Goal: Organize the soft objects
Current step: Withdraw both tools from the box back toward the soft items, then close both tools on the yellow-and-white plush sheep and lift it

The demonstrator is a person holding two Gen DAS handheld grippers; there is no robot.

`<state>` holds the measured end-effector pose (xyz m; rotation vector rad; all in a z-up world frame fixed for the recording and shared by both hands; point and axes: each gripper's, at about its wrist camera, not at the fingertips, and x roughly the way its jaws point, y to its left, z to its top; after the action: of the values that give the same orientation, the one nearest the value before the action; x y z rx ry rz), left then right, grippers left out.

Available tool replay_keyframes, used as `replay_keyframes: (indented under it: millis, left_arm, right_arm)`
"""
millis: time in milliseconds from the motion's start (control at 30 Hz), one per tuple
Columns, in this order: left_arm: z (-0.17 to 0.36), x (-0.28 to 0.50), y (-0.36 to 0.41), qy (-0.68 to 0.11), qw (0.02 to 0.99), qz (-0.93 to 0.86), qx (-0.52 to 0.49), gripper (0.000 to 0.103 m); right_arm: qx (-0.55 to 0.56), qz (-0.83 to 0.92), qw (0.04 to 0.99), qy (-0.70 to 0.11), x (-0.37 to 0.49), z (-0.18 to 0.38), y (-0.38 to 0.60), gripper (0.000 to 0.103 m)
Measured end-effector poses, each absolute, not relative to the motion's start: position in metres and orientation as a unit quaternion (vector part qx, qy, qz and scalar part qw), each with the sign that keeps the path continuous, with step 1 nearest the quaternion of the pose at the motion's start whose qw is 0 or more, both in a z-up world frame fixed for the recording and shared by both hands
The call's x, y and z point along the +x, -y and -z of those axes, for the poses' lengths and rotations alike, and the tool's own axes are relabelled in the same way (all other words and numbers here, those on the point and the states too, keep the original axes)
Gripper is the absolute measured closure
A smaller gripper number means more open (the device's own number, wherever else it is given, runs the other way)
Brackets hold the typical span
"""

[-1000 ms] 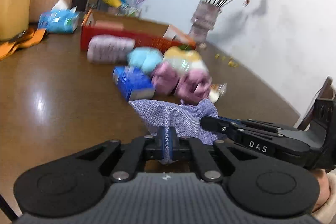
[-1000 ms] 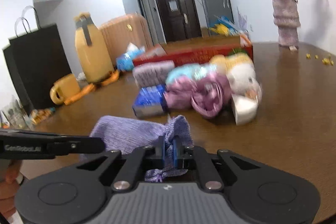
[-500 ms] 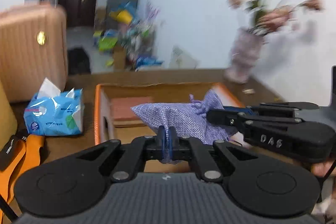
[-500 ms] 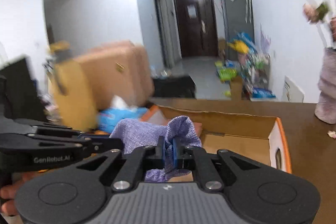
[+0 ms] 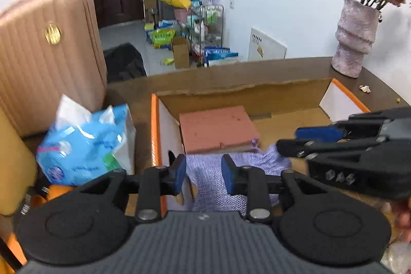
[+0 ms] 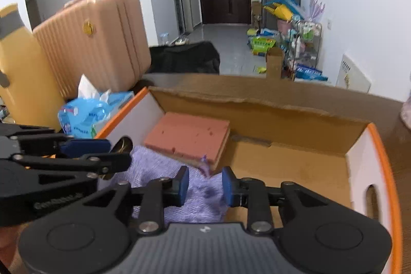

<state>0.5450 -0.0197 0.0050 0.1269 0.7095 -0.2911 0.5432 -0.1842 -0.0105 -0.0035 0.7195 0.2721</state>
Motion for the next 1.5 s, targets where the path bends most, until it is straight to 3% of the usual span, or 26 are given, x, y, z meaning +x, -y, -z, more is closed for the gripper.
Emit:
replay_keyframes:
  millis: [300, 567, 700, 1033, 1267, 1500]
  left_arm:
    - [-0.097, 0.461, -0.006, -0.266, 0.956, 0.103, 0.067, 0.057]
    - [-0.139, 0.369, -0.017, -0.229, 0.969, 0.081, 0.054, 0.05]
    - [-0.144, 0.32, -0.022, -0.205, 0.974, 0.08, 0.046, 0.041]
    - [-0.085, 0.191, -0.035, -0.158, 0.982, 0.094, 0.039, 0.025]
    - [-0.023, 0.129, -0.045, -0.182, 0.979, 0.093, -0.013, 0.023]
    - [0.0, 0.118, -0.039, -0.219, 0.969, 0.117, -0.015, 0.022]
  right_arm:
    - [-0.022, -0.081, 0.958, -0.274, 0.439, -0.081, 0.264, 0.048]
    - [-0.001, -0.053, 0.972, -0.23, 0.333, -0.123, 0.31, 0.044]
    - [0.007, -0.069, 0.976, -0.206, 0.28, -0.128, 0.311, 0.038]
    - [0.026, -0.093, 0.982, -0.16, 0.165, -0.067, 0.292, 0.028]
    - [0.018, -0.059, 0.987, -0.15, 0.098, -0.008, 0.27, 0.026]
    - [0.023, -0.068, 0.983, -0.171, 0.072, 0.03, 0.255, 0.026]
